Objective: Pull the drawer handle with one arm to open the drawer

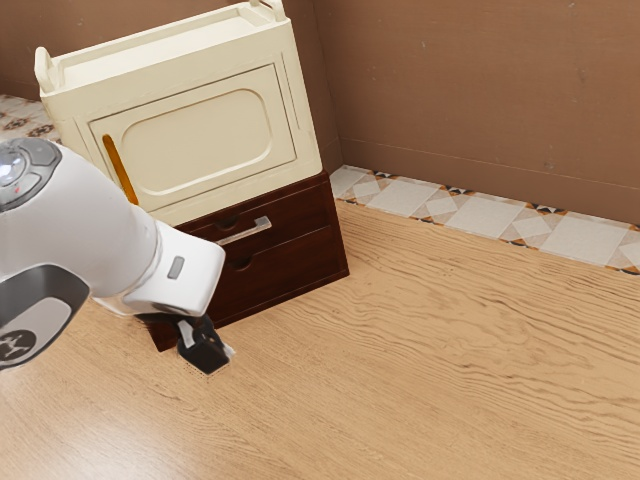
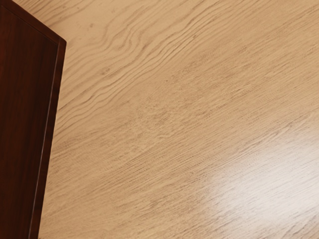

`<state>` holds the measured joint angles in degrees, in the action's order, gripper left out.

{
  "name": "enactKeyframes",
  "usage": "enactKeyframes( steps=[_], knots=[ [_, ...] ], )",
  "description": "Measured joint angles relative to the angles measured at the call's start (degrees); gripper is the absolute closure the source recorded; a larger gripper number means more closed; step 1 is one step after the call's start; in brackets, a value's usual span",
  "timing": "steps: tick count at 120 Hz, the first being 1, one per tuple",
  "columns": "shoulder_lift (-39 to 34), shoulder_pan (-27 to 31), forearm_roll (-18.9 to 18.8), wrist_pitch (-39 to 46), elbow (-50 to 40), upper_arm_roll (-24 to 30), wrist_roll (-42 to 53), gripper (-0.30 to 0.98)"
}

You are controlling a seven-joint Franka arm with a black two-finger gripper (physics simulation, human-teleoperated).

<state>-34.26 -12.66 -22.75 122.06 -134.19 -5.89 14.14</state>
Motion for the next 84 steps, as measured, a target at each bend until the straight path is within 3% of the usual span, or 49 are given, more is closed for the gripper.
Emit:
enactKeyframes(
  steps=[20, 84],
  knots=[
    [4.2, -0.2, -3.0, 3.1, 3.1, -2.6, 3.0, 0.0],
    [9.8, -0.3, -6.2, 6.4, 5.8, -7.4, 8.6, 0.0]
  ],
)
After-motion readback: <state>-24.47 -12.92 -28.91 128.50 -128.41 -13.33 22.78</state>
